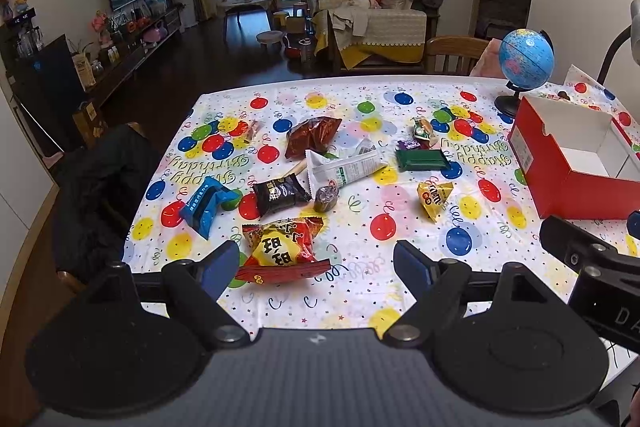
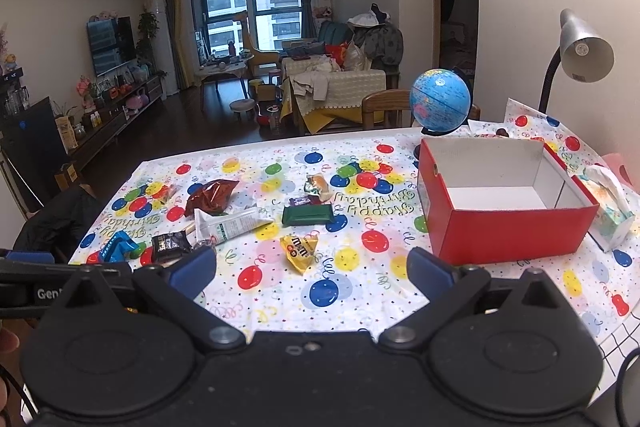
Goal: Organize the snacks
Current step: 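Move both tools toward the snacks on the table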
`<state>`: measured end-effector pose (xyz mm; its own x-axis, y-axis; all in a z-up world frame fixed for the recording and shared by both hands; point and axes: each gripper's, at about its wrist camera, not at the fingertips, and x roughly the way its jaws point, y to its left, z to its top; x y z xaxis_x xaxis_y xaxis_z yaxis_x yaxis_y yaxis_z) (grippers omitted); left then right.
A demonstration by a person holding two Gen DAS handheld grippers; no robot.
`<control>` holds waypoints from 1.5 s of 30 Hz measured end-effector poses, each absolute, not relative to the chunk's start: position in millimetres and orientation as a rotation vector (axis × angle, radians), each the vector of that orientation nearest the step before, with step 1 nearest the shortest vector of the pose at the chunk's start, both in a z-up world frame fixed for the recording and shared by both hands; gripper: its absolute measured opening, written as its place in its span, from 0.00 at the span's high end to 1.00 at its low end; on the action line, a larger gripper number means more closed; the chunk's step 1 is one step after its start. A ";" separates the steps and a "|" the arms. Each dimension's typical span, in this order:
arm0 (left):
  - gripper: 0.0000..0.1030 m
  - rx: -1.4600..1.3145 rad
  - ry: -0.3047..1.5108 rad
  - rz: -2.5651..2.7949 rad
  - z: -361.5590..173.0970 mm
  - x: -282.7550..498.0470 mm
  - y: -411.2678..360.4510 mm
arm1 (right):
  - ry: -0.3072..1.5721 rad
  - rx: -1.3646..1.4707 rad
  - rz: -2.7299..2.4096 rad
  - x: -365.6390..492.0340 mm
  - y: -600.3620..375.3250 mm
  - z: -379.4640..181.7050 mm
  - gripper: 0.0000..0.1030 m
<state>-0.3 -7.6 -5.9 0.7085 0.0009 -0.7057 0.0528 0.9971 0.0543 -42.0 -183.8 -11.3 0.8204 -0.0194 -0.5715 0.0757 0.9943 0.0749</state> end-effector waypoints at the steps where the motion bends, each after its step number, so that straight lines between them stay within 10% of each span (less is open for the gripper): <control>1: 0.18 0.073 0.783 -0.030 -6.1 0.1 -8.6 | 0.607 0.095 -0.051 -42.0 -183.9 -11.2 0.01; 45: 0.18 0.071 0.778 -0.032 -4.7 3.4 -16.1 | 0.601 0.094 -0.052 -40.7 -183.9 -10.2 0.02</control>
